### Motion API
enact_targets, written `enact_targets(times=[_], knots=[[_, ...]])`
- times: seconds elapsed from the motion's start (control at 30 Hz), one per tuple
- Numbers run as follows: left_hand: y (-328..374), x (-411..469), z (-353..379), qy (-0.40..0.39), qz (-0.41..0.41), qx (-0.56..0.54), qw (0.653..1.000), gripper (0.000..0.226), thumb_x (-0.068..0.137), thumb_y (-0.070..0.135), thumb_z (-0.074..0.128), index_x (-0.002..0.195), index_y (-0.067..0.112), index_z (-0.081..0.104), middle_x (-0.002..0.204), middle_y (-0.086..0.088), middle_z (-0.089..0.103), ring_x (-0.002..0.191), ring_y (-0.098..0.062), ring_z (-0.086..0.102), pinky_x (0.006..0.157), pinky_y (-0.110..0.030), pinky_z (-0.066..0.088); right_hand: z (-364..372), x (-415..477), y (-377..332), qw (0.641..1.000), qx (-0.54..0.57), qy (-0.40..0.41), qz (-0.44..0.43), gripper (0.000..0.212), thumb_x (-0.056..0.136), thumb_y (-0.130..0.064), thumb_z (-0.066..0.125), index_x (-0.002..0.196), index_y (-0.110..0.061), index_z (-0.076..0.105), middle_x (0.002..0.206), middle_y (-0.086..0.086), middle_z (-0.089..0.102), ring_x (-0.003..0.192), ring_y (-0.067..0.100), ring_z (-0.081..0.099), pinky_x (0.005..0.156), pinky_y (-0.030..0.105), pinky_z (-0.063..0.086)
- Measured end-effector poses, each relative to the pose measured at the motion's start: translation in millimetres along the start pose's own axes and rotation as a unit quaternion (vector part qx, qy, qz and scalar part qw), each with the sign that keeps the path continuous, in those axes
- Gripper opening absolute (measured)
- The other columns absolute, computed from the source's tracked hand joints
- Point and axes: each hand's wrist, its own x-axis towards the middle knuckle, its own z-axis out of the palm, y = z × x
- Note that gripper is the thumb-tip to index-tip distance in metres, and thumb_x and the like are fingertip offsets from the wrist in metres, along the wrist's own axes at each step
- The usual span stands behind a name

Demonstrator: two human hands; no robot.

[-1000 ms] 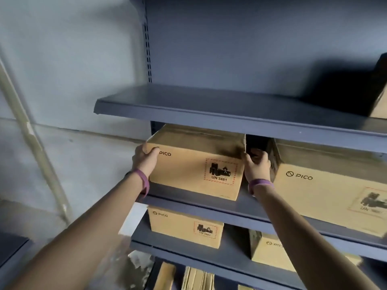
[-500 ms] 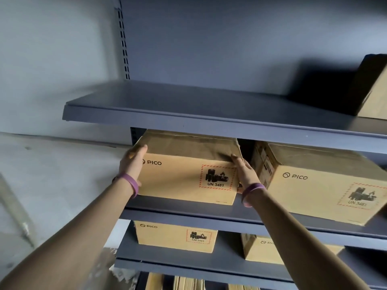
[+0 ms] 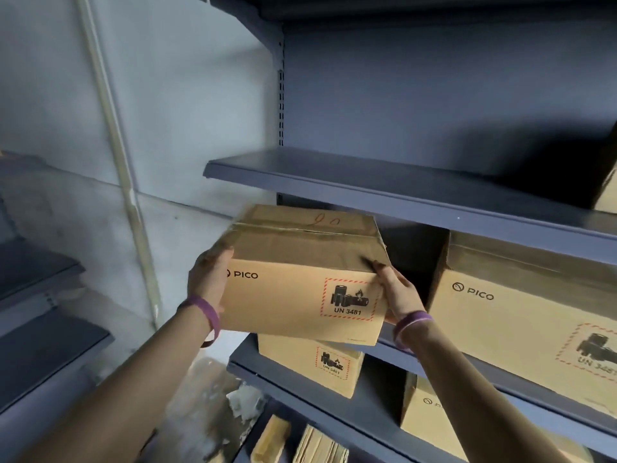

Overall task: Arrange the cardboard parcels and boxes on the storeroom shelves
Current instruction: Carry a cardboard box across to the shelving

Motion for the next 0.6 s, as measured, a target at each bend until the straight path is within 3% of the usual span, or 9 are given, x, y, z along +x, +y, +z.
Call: enact_targets(times=[0.17, 0.3, 0.4, 0.47, 0.53, 0.6], knots=[[-4.9, -56.4, -55.6, 0.082, -0.016, 0.0, 0.996, 0.032, 0.093, 0.044, 0.062, 0.117, 0.023, 0.058, 0.094, -0.001, 0.063, 0.079, -0.019, 0.055, 0.074, -0.04, 0.048, 6.7, -36.2, -1.6, 0.997, -0.017, -0.071, 0.028, 0.018, 0.096, -0.033, 0.06, 0.103, -0.016, 0.063, 0.081, 0.004, 0.071, 0.078, 0.023, 0.067, 0.081, 0.042, 0.056], [-1.7, -83.9, -101.6, 0.109, -0.049, 0.023, 0.993, 0.043, 0.088, 0.044, 0.065, 0.121, 0.017, 0.057, 0.104, -0.012, 0.063, 0.085, -0.029, 0.058, 0.071, -0.049, 0.053, 17.6, -66.0, 2.5, 0.99, -0.044, -0.127, 0.033, 0.025, 0.092, -0.041, 0.064, 0.097, -0.017, 0.067, 0.088, 0.007, 0.075, 0.08, 0.024, 0.071, 0.073, 0.035, 0.054], [7.0, -105.7, -130.7, 0.065, -0.075, 0.018, 0.995, 0.037, 0.09, 0.045, 0.063, 0.114, 0.018, 0.058, 0.094, -0.012, 0.063, 0.078, -0.029, 0.06, 0.067, -0.046, 0.052, 25.1, -81.2, 3.1, 0.987, -0.074, -0.139, 0.038, 0.067, 0.064, -0.065, 0.069, 0.112, -0.018, 0.067, 0.1, 0.005, 0.076, 0.096, 0.028, 0.069, 0.093, 0.043, 0.052], [15.3, -117.3, -146.8, 0.051, -0.079, 0.022, 0.995, 0.037, 0.091, 0.049, 0.063, 0.112, 0.019, 0.061, 0.094, -0.013, 0.067, 0.079, -0.029, 0.063, 0.07, -0.044, 0.052, 31.3, -84.5, 5.6, 0.985, -0.083, -0.148, 0.042, 0.089, 0.053, -0.071, 0.069, 0.121, -0.015, 0.063, 0.105, 0.007, 0.074, 0.097, 0.027, 0.068, 0.096, 0.045, 0.05], [22.7, -126.7, -162.7, 0.041, -0.084, 0.044, 0.995, 0.05, 0.084, 0.063, 0.065, 0.113, 0.023, 0.063, 0.103, -0.013, 0.073, 0.092, -0.033, 0.068, 0.084, -0.052, 0.054, 39.0, -92.0, 5.0, 0.981, -0.094, -0.163, 0.041, 0.075, 0.062, -0.065, 0.072, 0.116, -0.013, 0.065, 0.1, 0.008, 0.075, 0.098, 0.03, 0.068, 0.098, 0.049, 0.049], [27.8, -133.7, -182.1, 0.034, -0.078, 0.074, 0.994, 0.069, 0.071, 0.078, 0.068, 0.114, 0.024, 0.066, 0.103, -0.013, 0.075, 0.095, -0.036, 0.072, 0.088, -0.057, 0.055, 45.1, -99.4, 7.5, 0.977, -0.097, -0.188, 0.028, 0.041, 0.083, -0.045, 0.071, 0.109, -0.014, 0.068, 0.091, 0.009, 0.076, 0.095, 0.031, 0.068, 0.095, 0.047, 0.051]])
